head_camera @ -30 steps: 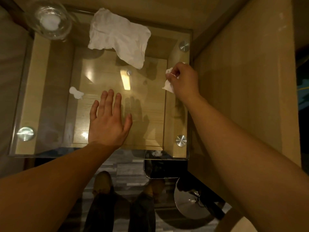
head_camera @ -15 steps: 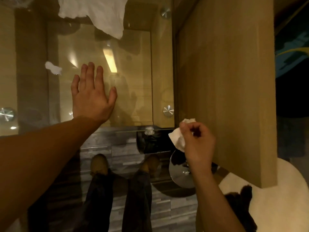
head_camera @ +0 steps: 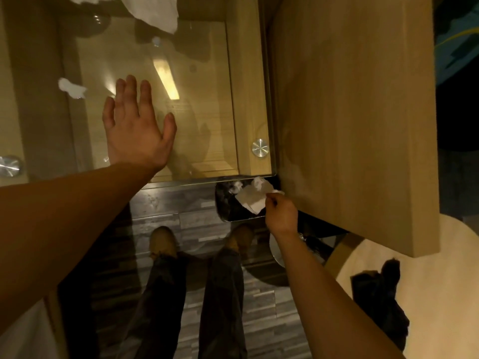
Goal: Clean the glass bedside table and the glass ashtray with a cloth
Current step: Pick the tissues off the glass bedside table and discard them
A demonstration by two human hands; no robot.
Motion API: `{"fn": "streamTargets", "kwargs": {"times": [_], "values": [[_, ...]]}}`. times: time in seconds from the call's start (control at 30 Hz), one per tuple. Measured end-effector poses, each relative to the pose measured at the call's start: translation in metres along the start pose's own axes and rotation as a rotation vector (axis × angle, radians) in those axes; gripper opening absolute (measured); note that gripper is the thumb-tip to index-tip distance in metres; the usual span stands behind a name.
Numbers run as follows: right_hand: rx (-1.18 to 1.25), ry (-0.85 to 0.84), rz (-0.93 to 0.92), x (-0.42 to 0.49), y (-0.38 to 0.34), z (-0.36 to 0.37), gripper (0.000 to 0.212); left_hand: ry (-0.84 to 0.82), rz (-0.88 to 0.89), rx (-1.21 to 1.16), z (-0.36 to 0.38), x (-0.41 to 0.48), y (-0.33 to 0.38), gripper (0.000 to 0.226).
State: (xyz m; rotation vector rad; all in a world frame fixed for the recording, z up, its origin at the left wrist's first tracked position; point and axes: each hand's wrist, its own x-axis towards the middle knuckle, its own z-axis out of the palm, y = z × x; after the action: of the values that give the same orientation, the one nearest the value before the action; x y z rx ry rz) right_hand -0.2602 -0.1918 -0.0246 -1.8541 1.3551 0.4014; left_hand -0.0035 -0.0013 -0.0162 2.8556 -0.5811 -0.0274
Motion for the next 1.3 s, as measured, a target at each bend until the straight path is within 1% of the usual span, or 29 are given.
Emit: {"fn": "streamTargets", "kwargs": {"times": [0.17,0.27,0.4,0.53,0.63,0.73,0.8,0.87,1.0,1.07,1.13,1.23,1.3], "values": [[0.060,0.155,-0.171,-0.017,-0.032,-0.041,0.018,-0.016,-0.009,-0.011,-0.002,0.001,0.000,0.073],[0.182,0.218,-0.293,-0.034,-0.075,-0.068,0.019,-0.031,-0.018,-0.001,-0.003,0.001,0.000,0.072],[0.252,0.200,-0.475,-0.037,-0.151,-0.082,0.017,-0.044,-0.027,-0.011,-0.005,0.000,0.001,0.072],[0.235,0.129,-0.635,0.001,-0.224,-0.065,0.007,-0.055,-0.042,-0.007,-0.007,0.001,0.002,0.071],[0.164,0.066,-0.737,0.036,-0.275,-0.040,0.023,-0.062,-0.057,-0.017,-0.008,0.002,0.002,0.071],[0.038,0.015,-0.819,0.067,-0.322,-0.013,0.041,-0.078,-0.058,-0.013,-0.008,0.002,0.002,0.071],[-0.073,-0.045,-0.847,0.084,-0.347,0.002,0.049,-0.080,-0.053,-0.004,-0.007,0.002,0.002,0.071],[-0.165,-0.101,-0.880,0.098,-0.367,0.014,0.051,-0.079,-0.048,0.004,-0.006,0.002,0.001,0.070],[-0.351,-0.133,-1.012,0.117,-0.395,0.029,0.050,-0.092,-0.041,0.011,-0.007,0.002,0.001,0.070],[-0.444,-0.152,-1.044,0.124,-0.403,0.033,0.049,-0.099,-0.041,0.016,-0.008,0.002,0.002,0.069],[-0.535,-0.114,-1.070,0.132,-0.407,0.037,0.043,-0.103,-0.041,0.013,-0.008,0.002,0.002,0.069],[-0.497,-0.032,-1.074,0.141,-0.405,0.039,0.021,-0.115,-0.043,0.003,-0.009,0.003,0.002,0.070],[-0.458,-0.015,-1.030,0.143,-0.401,0.038,0.015,-0.126,-0.044,0.003,-0.009,0.003,0.002,0.070]]}}
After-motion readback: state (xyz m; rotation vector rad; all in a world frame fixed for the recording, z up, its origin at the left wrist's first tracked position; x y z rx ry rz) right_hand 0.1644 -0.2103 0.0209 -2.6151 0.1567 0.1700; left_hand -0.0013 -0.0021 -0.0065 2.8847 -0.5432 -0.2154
